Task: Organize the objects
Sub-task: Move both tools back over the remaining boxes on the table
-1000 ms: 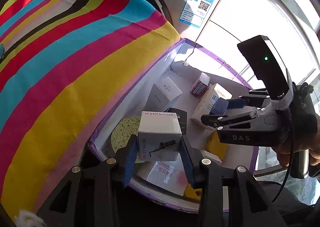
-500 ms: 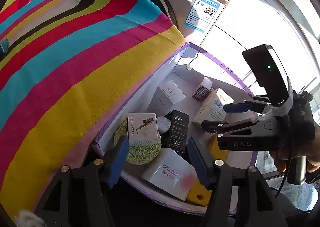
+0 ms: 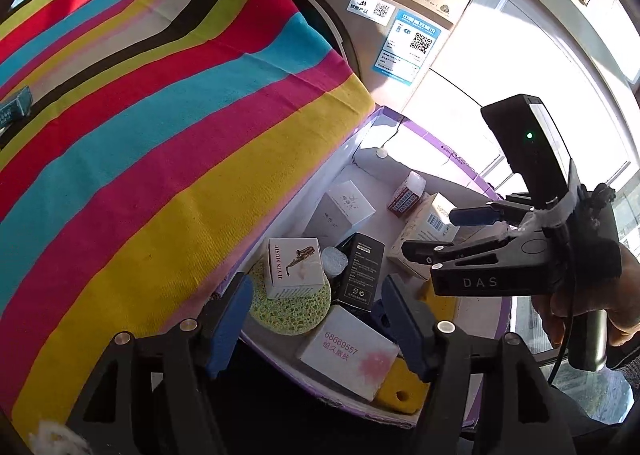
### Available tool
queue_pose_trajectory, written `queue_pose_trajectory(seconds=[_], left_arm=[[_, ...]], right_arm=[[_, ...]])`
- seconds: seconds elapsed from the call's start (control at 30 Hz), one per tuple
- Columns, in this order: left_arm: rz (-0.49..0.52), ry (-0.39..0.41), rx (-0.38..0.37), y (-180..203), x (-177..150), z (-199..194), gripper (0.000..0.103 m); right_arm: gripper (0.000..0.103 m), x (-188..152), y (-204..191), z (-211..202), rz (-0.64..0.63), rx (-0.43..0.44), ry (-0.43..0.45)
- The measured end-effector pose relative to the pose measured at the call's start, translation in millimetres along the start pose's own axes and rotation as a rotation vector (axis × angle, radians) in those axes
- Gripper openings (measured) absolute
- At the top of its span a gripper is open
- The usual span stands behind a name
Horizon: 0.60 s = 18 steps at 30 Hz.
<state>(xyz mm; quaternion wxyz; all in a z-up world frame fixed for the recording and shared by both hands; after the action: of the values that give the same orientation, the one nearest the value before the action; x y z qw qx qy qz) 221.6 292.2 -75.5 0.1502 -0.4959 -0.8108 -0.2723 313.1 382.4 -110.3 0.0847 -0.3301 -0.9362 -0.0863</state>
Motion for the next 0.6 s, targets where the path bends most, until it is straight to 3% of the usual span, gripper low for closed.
queue_pose_trajectory(seconds=[0.23,0.6], left_arm=[[-0.075,0.121,-0.012,-7.4,15.0,-38.9,0.071],[-0.211,0.213,0.033,-55.8,28.7,-74.6,0.075]], right_arm=[[0.076,9.8,0.1,-18.3,-0.022,0.0,0.071],[0.08,29.4,-23.8,-47.0,-0.061,0.036,0.164]])
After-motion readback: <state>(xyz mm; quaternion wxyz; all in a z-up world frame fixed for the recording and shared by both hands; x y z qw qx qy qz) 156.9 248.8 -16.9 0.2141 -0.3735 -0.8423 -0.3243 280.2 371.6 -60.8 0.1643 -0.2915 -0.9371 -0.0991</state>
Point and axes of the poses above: each gripper's, at about its wrist camera, not at the fingertips, and z roughly the way its jaws point, y to its right, x to its top, the point moved 10 cm from there along z, roughly the way its jaws point, and after that the axes turned 1 degree about -z, right-handed, at the moved point
